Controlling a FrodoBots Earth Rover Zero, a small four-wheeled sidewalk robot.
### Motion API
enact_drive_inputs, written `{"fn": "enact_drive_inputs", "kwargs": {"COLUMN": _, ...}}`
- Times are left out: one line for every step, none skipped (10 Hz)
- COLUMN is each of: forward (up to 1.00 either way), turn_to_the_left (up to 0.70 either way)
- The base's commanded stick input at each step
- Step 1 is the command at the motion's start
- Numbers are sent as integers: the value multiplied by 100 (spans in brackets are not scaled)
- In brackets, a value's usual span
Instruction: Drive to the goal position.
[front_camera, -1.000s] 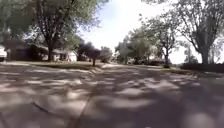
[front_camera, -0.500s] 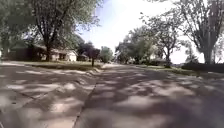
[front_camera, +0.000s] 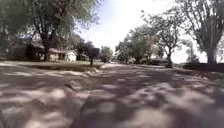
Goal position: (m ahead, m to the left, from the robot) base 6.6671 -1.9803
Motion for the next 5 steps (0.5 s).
{"fn": "enact_drive_inputs", "kwargs": {"forward": 100, "turn_to_the_left": 3}}
{"fn": "enact_drive_inputs", "kwargs": {"forward": 100, "turn_to_the_left": 3}}
{"fn": "enact_drive_inputs", "kwargs": {"forward": 100, "turn_to_the_left": 3}}
{"fn": "enact_drive_inputs", "kwargs": {"forward": 100, "turn_to_the_left": 3}}
{"fn": "enact_drive_inputs", "kwargs": {"forward": 100, "turn_to_the_left": 2}}
